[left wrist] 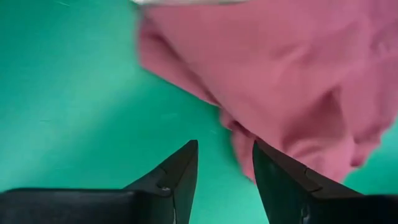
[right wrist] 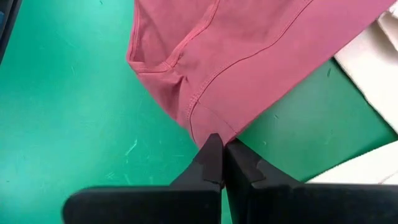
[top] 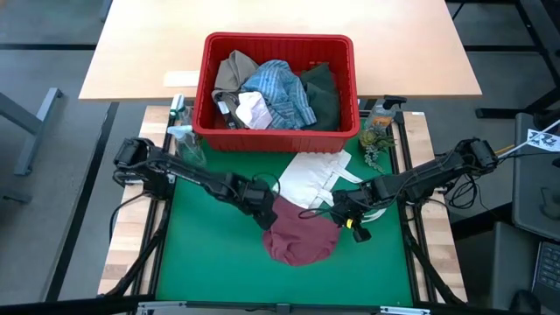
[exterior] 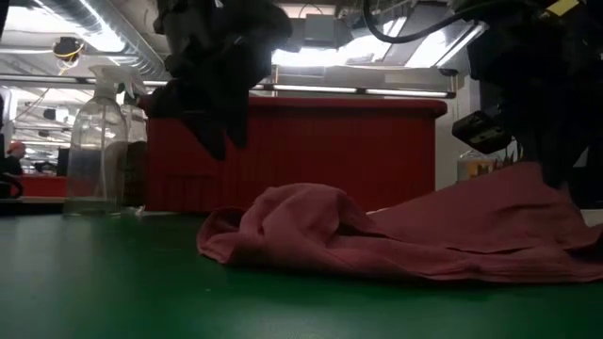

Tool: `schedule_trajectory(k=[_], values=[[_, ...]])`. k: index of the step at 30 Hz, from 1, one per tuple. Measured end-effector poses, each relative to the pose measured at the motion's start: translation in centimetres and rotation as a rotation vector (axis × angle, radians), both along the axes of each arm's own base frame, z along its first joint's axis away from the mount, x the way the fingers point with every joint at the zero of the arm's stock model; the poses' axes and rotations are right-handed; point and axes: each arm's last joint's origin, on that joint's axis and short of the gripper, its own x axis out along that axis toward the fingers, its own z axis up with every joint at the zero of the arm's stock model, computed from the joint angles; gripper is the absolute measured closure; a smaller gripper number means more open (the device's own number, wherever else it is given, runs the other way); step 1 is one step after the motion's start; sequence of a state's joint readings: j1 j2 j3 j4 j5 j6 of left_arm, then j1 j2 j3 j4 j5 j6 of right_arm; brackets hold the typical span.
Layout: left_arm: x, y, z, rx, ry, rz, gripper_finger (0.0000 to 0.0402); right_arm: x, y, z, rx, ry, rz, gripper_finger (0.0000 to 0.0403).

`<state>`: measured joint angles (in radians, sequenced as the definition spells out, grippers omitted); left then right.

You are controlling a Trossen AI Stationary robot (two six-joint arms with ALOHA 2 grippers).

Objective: Fold Laundry from Bin
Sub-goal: Remove the pink underwear from the red bin

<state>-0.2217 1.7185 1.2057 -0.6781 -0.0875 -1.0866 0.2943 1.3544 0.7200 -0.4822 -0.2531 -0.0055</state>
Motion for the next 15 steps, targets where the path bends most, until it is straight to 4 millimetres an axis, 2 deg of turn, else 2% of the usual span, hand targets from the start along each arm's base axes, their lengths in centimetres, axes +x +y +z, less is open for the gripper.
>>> schedule_trajectory(k=[7,15], values=[[0.7,-3.6,-1.7,0.017,-0.049,-0.087,0.0259,0.0,0.0,0.0,0.0,-0.001,0.0,0.0402],[1.0,-4.8,-4.2,0.118,-0.018,-0.088,0.0259,0.0,0.0,0.0,-0.001,-0.003,-0.001,0.0402]])
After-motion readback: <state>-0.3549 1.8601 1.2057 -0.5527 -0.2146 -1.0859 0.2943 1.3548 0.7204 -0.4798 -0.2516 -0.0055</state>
